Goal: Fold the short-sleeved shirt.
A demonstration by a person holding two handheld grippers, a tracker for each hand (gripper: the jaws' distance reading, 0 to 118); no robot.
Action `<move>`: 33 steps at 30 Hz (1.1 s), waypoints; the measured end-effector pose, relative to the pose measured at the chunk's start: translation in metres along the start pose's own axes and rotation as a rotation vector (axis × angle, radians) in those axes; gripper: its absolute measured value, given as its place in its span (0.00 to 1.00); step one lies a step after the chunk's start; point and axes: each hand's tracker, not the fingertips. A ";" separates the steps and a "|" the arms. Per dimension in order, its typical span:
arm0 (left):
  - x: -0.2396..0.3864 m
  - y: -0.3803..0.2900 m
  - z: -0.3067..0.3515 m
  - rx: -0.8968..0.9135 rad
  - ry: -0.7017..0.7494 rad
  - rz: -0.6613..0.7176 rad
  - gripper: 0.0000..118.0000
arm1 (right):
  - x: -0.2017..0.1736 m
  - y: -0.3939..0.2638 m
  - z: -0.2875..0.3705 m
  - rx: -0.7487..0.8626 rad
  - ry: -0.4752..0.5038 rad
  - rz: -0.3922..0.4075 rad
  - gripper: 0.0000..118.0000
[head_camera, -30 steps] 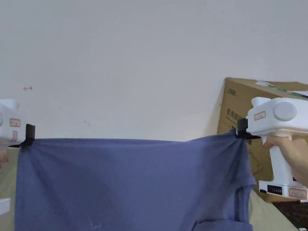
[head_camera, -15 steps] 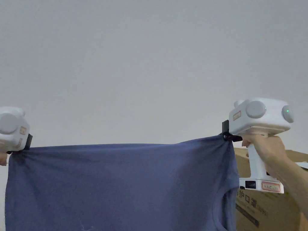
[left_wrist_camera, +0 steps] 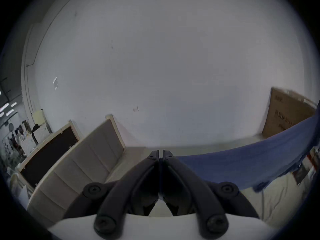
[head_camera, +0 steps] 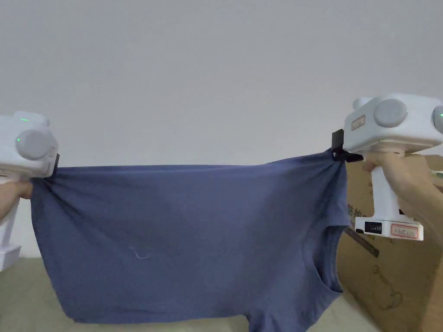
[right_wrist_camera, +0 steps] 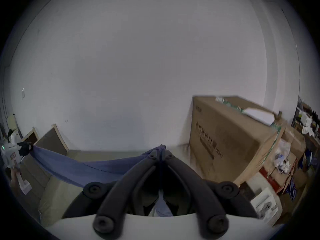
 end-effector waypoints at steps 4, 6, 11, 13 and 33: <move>0.032 -0.086 -0.053 -0.097 0.007 -0.068 0.01 | -0.001 -0.078 -0.075 -0.145 -0.035 0.022 0.00; 0.048 -0.133 -0.081 -0.162 -0.008 -0.044 0.01 | -0.002 -0.125 -0.117 -0.236 -0.069 0.039 0.00; 0.074 -0.232 -0.136 -0.357 -0.047 -0.082 0.01 | 0.010 -0.231 -0.185 -0.440 -0.057 -0.045 0.00; 0.077 -0.263 -0.146 -0.426 -0.081 -0.081 0.01 | 0.015 -0.265 -0.196 -0.495 -0.047 -0.051 0.00; -0.024 -0.408 0.126 -0.450 -0.190 -0.006 0.01 | 0.044 -0.434 0.074 -0.495 -0.038 0.115 0.00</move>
